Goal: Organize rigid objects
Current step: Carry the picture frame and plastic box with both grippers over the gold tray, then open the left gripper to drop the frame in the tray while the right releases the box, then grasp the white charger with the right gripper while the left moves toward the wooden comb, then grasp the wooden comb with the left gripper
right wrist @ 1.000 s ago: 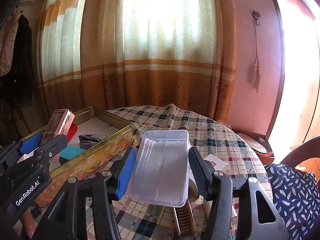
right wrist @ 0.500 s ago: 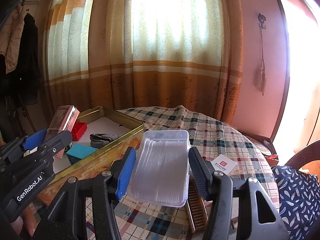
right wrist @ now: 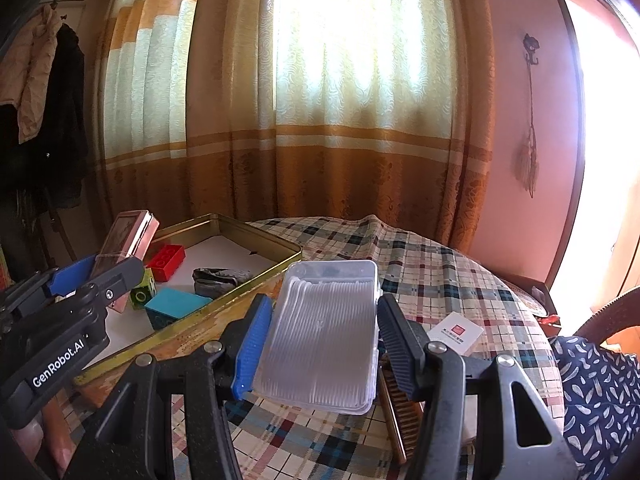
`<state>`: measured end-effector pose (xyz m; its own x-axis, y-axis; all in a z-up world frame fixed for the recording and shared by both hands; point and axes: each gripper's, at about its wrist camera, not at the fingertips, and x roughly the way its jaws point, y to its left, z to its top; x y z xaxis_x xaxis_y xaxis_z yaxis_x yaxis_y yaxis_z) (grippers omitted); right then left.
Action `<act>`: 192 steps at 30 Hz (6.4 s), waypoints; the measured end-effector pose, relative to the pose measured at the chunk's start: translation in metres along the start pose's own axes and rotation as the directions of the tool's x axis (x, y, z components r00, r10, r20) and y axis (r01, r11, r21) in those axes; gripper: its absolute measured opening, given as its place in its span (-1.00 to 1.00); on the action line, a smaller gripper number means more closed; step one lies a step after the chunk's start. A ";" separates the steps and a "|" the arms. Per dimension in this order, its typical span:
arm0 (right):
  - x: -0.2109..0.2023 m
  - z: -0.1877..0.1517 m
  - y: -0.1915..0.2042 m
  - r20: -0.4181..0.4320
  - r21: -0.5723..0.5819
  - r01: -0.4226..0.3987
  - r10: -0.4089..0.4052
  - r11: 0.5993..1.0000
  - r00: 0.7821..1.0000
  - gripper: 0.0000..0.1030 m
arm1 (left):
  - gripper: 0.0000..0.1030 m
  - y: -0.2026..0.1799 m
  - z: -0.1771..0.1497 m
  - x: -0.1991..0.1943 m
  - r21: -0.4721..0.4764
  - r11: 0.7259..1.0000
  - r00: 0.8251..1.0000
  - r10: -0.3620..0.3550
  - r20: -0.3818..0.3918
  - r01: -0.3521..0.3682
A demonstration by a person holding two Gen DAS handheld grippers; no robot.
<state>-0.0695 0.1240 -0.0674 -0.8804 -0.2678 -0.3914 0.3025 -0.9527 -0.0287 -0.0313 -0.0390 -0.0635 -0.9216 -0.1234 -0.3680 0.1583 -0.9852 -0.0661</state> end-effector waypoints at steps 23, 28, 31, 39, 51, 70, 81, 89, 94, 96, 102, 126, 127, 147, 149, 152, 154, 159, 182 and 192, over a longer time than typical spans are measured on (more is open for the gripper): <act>-0.002 0.000 0.016 0.007 0.005 -0.058 0.058 0.998 0.998 0.12 | -0.12 0.023 0.002 0.003 -0.033 0.998 0.999 0.053 0.000 -0.053; -0.003 0.000 0.028 0.018 -0.001 -0.079 0.079 0.997 0.997 0.12 | -0.12 0.030 0.003 0.004 -0.043 0.997 0.998 0.066 0.000 -0.066; -0.002 0.000 0.034 0.021 -0.003 -0.095 0.095 0.995 0.995 0.12 | -0.12 0.033 0.004 0.004 -0.045 0.996 0.997 0.076 0.005 -0.076; -0.002 0.000 0.042 0.020 0.013 -0.118 0.118 0.993 0.993 0.12 | -0.12 0.041 0.004 0.008 -0.058 0.994 0.996 0.089 -0.004 -0.090; 0.005 0.000 0.049 0.014 0.022 -0.142 0.142 0.990 0.990 0.12 | -0.12 0.057 0.005 0.013 -0.080 0.989 0.993 0.120 -0.018 -0.121; 0.014 0.005 0.070 -0.002 -0.011 -0.176 0.176 0.984 0.984 0.12 | -0.12 0.072 0.008 0.018 -0.097 0.984 0.989 0.146 -0.034 -0.148; 0.023 0.009 0.078 -0.024 -0.017 -0.195 0.195 0.981 0.981 0.12 | -0.12 0.079 0.008 0.023 -0.093 0.982 0.985 0.159 -0.066 -0.164; 0.031 0.012 0.083 -0.036 -0.023 -0.204 0.203 0.979 0.978 0.12 | -0.12 0.097 0.009 0.031 -0.116 0.974 0.978 0.185 -0.095 -0.196; 0.039 0.015 0.085 -0.049 -0.030 -0.209 0.207 0.978 0.977 0.12 | -0.12 0.098 0.008 0.037 -0.107 0.974 0.975 0.189 -0.117 -0.201; 0.045 0.019 0.086 -0.061 -0.029 -0.218 0.216 0.975 0.974 0.12 | -0.12 0.100 0.009 0.039 -0.101 0.974 0.973 0.192 -0.127 -0.205; 0.060 0.029 0.089 -0.087 -0.031 -0.230 0.227 0.973 0.970 0.12 | -0.12 0.110 0.014 0.046 -0.100 0.972 0.968 0.195 -0.160 -0.213; 0.096 0.051 0.102 -0.205 -0.079 -0.261 0.241 0.962 0.949 0.45 | 0.40 0.120 0.026 0.060 -0.033 0.974 0.946 0.210 -0.246 -0.225; 0.088 0.049 0.094 -0.200 -0.079 -0.260 0.240 0.963 0.950 0.46 | 0.45 0.120 0.026 0.058 -0.043 0.974 0.947 0.207 -0.244 -0.223; 0.002 -0.020 -0.118 -0.226 0.059 0.100 -0.084 0.993 0.971 0.52 | 0.93 0.003 0.017 0.025 0.026 1.000 0.982 0.012 -0.190 -0.007; 0.004 -0.024 -0.122 -0.235 0.066 0.110 -0.092 0.992 0.968 0.52 | 0.94 -0.013 0.016 0.026 0.033 0.999 0.979 -0.022 -0.203 0.030; 0.008 -0.031 -0.121 -0.249 0.074 0.093 -0.072 0.993 0.966 0.52 | 0.99 -0.032 0.010 0.028 0.041 0.997 0.973 -0.061 -0.224 0.072; 0.011 -0.035 -0.117 -0.254 0.052 0.090 -0.074 0.995 0.964 0.52 | 0.99 -0.046 0.006 0.032 0.060 0.995 0.968 -0.067 -0.242 0.084; 0.021 -0.044 -0.117 -0.304 0.048 0.096 -0.077 0.994 0.949 0.49 | 0.99 -0.072 -0.001 0.041 0.092 0.989 0.959 -0.089 -0.270 0.117; 0.012 -0.059 -0.143 -0.260 0.215 0.168 -0.109 0.962 0.959 -0.21 | 0.99 -0.165 -0.024 0.074 0.170 0.960 0.883 -0.124 -0.453 0.222; 0.010 -0.061 -0.153 -0.248 0.291 0.167 -0.094 0.942 0.964 -0.21 | 0.99 -0.173 -0.031 0.081 0.192 0.955 0.860 -0.103 -0.500 0.226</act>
<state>-0.1020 0.2756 -0.1226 -0.7866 -0.1329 -0.6030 0.0318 -0.9840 0.1754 -0.1225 0.1254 -0.1102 -0.6314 0.0555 -0.7734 -0.1253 -0.9916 0.0312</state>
